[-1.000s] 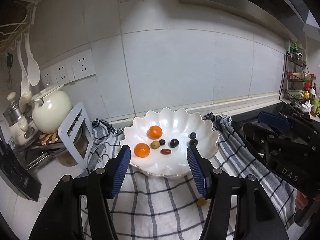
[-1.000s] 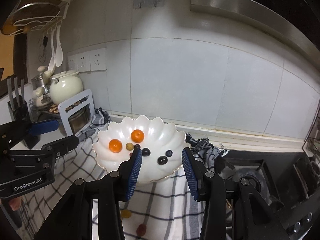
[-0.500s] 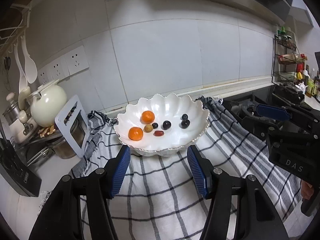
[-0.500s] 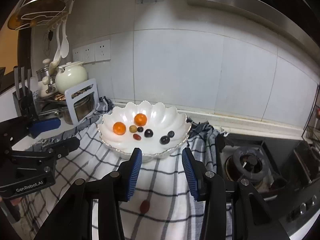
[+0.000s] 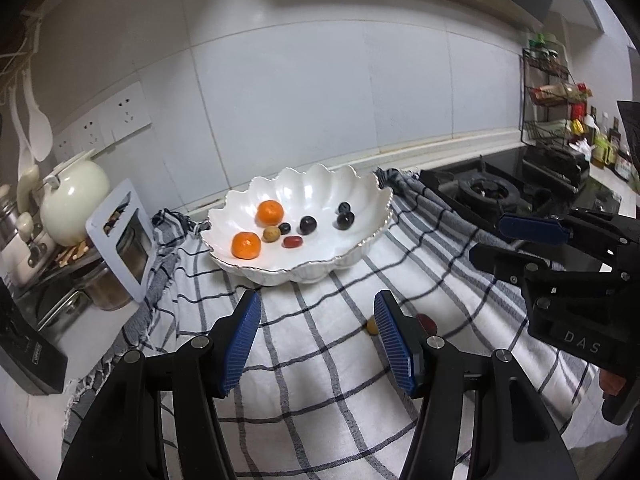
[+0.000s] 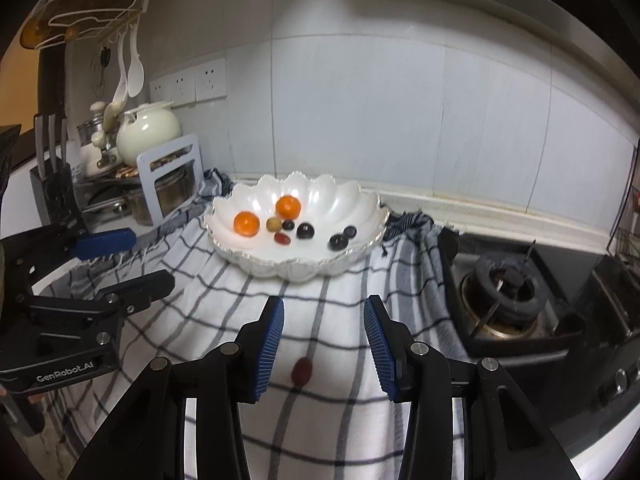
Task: Organize fruits
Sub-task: 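Withdraw both open grippers from the bowl back over the towel, then lower the left gripper onto a small longan while the right gripper approaches a red date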
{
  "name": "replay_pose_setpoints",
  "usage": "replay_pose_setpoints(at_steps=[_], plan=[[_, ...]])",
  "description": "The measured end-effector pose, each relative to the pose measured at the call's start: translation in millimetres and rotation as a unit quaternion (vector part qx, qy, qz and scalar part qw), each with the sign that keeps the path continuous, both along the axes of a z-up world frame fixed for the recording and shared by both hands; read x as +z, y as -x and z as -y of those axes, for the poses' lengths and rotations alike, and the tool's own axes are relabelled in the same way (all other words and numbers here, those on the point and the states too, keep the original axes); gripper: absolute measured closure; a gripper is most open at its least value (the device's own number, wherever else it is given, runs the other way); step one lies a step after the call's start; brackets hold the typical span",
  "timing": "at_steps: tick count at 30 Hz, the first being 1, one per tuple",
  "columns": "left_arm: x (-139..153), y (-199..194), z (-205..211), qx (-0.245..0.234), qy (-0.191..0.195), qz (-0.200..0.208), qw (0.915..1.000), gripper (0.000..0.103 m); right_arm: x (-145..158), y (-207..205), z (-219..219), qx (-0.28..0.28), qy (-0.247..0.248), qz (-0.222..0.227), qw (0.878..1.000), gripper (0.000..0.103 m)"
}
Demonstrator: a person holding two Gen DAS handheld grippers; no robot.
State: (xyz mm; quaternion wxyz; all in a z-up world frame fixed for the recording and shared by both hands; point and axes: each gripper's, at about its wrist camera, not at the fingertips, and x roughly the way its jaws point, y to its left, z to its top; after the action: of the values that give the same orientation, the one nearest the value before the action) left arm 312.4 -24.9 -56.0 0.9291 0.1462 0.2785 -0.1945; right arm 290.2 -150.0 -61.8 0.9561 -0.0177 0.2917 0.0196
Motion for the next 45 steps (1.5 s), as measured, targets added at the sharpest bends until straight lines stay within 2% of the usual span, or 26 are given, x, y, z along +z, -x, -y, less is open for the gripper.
replay_pose_setpoints(at_steps=[7, 18, 22, 39, 45], plan=[[-16.9, 0.3, 6.0, -0.034, -0.022, 0.007, 0.9992, 0.045, -19.7, 3.5, -3.2, 0.002, -0.005, -0.02, 1.0, 0.06], [-45.0, -16.0, 21.2, -0.085, -0.051, -0.006, 0.995, 0.045, -50.8, -7.4, -10.0, 0.009, -0.006, -0.062, 0.998, 0.061], [-53.7, -23.5, 25.7, -0.093, -0.055, -0.016, 0.994, 0.046, -60.0, -13.4, -9.0, 0.007, -0.009, -0.076, 0.997, 0.065], [-88.5, -53.0, 41.5, -0.146, -0.077, -0.054, 0.9848, 0.063, -86.6, -39.2, -11.2, 0.021, -0.03, -0.114, 0.993, 0.073], [-99.3, -59.3, 46.7, -0.163, -0.077, -0.076, 0.9807, 0.064, -94.6, -45.8, -8.7, 0.022, -0.037, -0.126, 0.991, 0.075]])
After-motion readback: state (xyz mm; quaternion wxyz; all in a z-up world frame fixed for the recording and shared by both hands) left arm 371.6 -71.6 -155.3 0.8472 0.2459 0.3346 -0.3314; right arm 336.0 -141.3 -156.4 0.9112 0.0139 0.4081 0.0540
